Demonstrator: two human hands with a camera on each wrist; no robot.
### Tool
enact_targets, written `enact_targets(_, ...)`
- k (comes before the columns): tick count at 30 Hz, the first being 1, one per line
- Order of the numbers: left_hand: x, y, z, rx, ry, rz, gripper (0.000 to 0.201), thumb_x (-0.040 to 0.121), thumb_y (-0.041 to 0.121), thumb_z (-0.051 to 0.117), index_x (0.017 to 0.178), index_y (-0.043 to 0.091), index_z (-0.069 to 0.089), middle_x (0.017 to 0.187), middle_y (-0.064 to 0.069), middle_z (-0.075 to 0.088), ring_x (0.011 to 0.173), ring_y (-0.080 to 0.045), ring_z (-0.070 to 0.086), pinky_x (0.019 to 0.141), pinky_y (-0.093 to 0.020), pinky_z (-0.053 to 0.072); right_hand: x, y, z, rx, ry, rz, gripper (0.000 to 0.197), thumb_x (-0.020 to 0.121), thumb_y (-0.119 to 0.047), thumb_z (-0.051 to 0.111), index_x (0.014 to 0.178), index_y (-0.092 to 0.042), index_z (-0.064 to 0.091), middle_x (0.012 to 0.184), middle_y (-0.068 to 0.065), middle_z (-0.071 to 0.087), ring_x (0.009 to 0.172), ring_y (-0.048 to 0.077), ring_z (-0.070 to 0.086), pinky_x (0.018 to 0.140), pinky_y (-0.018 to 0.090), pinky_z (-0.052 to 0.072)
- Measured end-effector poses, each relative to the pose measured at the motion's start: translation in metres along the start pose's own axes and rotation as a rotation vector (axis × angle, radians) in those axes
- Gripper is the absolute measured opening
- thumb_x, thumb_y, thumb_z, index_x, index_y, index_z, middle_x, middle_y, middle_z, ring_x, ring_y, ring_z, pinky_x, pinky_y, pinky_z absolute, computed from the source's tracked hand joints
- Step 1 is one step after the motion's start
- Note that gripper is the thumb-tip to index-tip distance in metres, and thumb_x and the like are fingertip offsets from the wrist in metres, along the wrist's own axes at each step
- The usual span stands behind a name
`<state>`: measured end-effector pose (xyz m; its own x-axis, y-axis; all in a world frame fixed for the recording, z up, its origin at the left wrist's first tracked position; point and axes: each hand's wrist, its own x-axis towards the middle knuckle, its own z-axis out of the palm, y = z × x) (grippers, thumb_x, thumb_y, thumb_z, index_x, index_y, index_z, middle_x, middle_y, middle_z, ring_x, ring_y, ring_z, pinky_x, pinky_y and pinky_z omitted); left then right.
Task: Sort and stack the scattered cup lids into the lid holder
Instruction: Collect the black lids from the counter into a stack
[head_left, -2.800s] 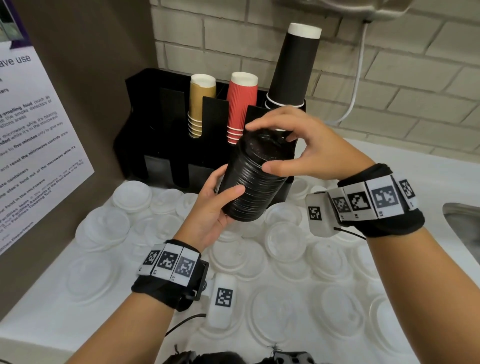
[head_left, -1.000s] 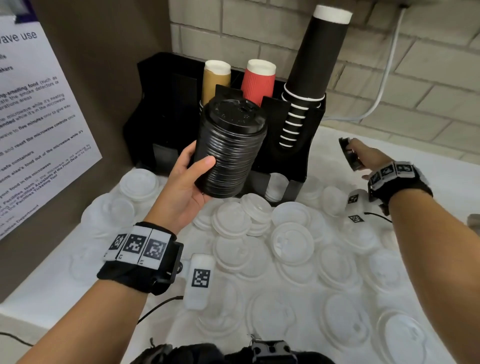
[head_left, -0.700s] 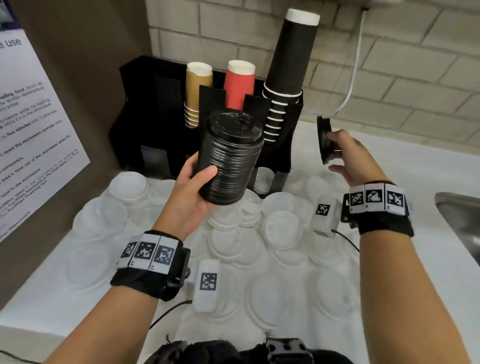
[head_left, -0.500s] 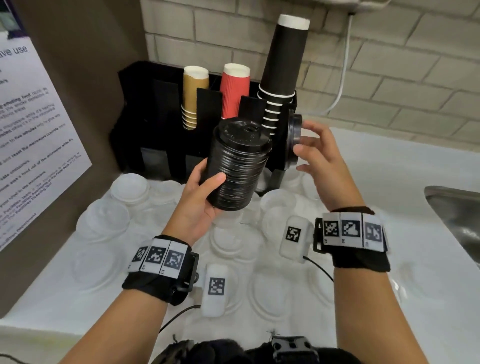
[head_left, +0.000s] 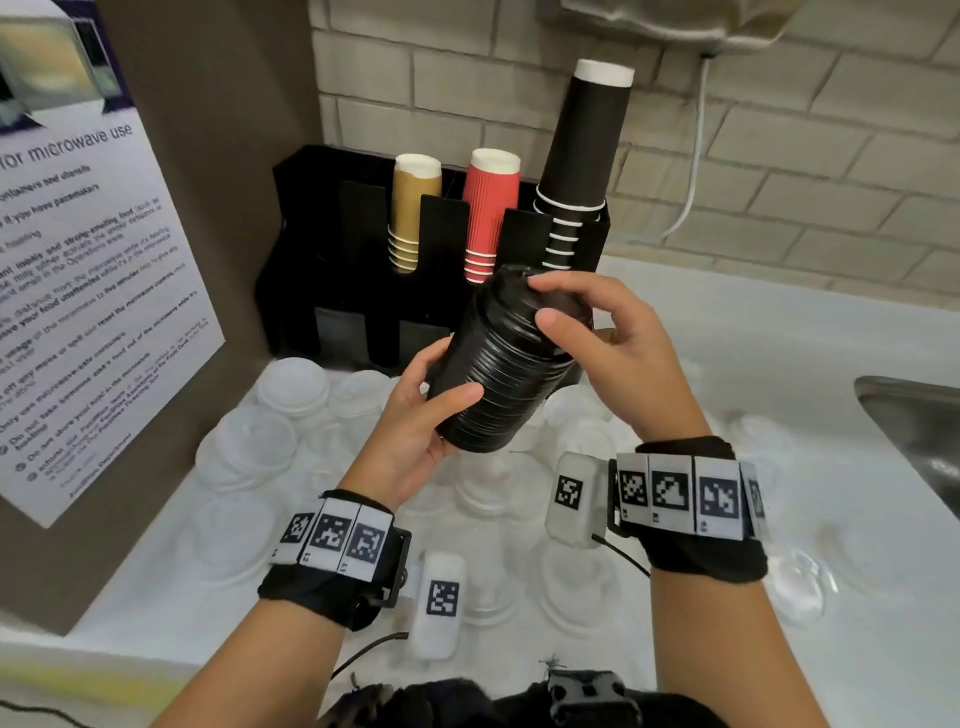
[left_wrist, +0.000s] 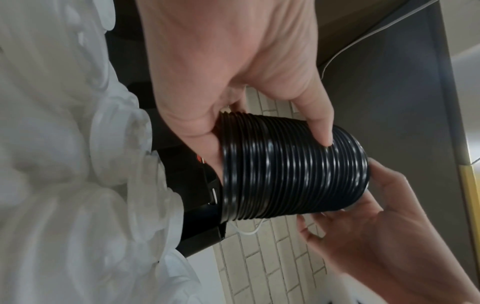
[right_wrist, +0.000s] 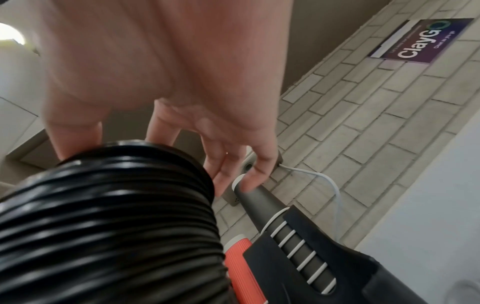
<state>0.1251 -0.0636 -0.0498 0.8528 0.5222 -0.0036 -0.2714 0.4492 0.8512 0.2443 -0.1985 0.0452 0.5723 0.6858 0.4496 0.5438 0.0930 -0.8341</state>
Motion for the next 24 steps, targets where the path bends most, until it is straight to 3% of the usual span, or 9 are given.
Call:
enact_targets(2,-0.002,0.0,-0.003,-0.001,-0.016,-0.008,0.059,0.073,0.016,0.072,0.128,0.029,0.056,0.124,-0.008,0.065,0.11,-0.025,0.066,0.073,-0.033,0.057,0.0,-0.003,0.006,-0.017,-0.017,-0.014,0.024,0.083,-0.026,0.067,0.106,-0.03,0.068,0.115,-0.005,0.061,0.113,0.015,0.057,0.095,0.049,0.048)
enact_targets(5,-0.005,0.002,-0.009,-0.001,-0.016,-0.011,0.056,0.073,0.017,0.071,0.126,0.03,0.056,0.122,-0.007,0.066,0.108,-0.024,0.067,0.073,-0.033,0.058,-0.001,-0.004,0.013,-0.079,-0.025,-0.031,0.024,0.082,-0.03,0.067,0.106,-0.034,0.068,0.117,-0.006,0.058,0.112,0.003,0.054,0.095,0.025,0.046)
enact_targets(7,-0.007,0.004,-0.013,-0.008,-0.009,-0.011,0.059,0.074,0.018,0.071,0.129,0.028,0.055,0.123,-0.007,0.066,0.108,-0.025,0.067,0.078,-0.035,0.059,-0.003,-0.005,0.018,-0.096,-0.022,-0.039,0.026,0.081,-0.03,0.067,0.107,-0.032,0.068,0.118,-0.005,0.057,0.112,0.001,0.053,0.093,0.017,0.044)
enact_targets(10,-0.009,0.006,-0.017,-0.032,-0.003,-0.017,0.066,0.075,0.02,0.069,0.137,0.023,0.049,0.126,-0.009,0.065,0.111,-0.027,0.066,0.083,-0.037,0.058,-0.004,-0.006,0.026,-0.092,-0.029,-0.048,0.026,0.082,-0.026,0.07,0.108,-0.028,0.068,0.121,-0.004,0.054,0.116,0.003,0.051,0.094,0.019,0.044)
enact_targets(14,-0.009,0.007,-0.021,-0.084,-0.001,-0.027,0.066,0.076,0.02,0.067,0.139,0.022,0.047,0.121,-0.005,0.068,0.107,-0.023,0.067,0.08,-0.036,0.059,-0.004,-0.004,0.032,-0.088,-0.043,-0.065,0.029,0.083,-0.023,0.073,0.111,-0.026,0.067,0.124,-0.006,0.051,0.119,0.0,0.049,0.093,0.015,0.043)
enact_targets(18,-0.009,0.008,-0.021,-0.086,0.004,-0.02,0.066,0.076,0.02,0.067,0.139,0.022,0.047,0.117,-0.003,0.069,0.106,-0.021,0.068,0.079,-0.035,0.059,0.0,-0.004,0.032,-0.104,-0.078,-0.103,0.033,0.081,-0.032,0.073,0.113,-0.032,0.064,0.124,-0.01,0.051,0.119,0.001,0.049,0.093,0.017,0.043)
enact_targets(20,-0.008,0.013,-0.021,-0.092,0.02,-0.012,0.068,0.077,0.019,0.066,0.141,0.02,0.045,0.121,-0.005,0.067,0.109,-0.023,0.066,0.084,-0.038,0.058,0.007,-0.004,0.03,-0.062,-0.07,-0.108,0.037,0.082,-0.043,0.067,0.117,-0.036,0.059,0.125,-0.011,0.051,0.118,0.004,0.051,0.092,0.016,0.044)
enact_targets(22,-0.007,0.023,-0.021,-0.128,0.057,0.011,0.069,0.078,0.019,0.065,0.144,0.016,0.042,0.125,-0.007,0.064,0.115,-0.025,0.063,0.089,-0.04,0.056,0.019,-0.004,0.027,0.054,0.023,-0.026,0.023,0.086,-0.045,0.055,0.107,-0.037,0.058,0.113,-0.012,0.057,0.105,0.005,0.056,0.084,0.018,0.047)
enact_targets(24,-0.007,0.04,-0.025,-0.159,0.079,0.059,0.064,0.08,0.02,0.064,0.141,0.014,0.045,0.126,-0.007,0.064,0.12,-0.026,0.061,0.09,-0.041,0.056,0.035,0.002,0.022,-0.041,0.066,0.077,0.01,0.092,-0.036,0.049,0.09,-0.029,0.056,0.091,-0.01,0.059,0.087,0.008,0.057,0.075,0.023,0.048)
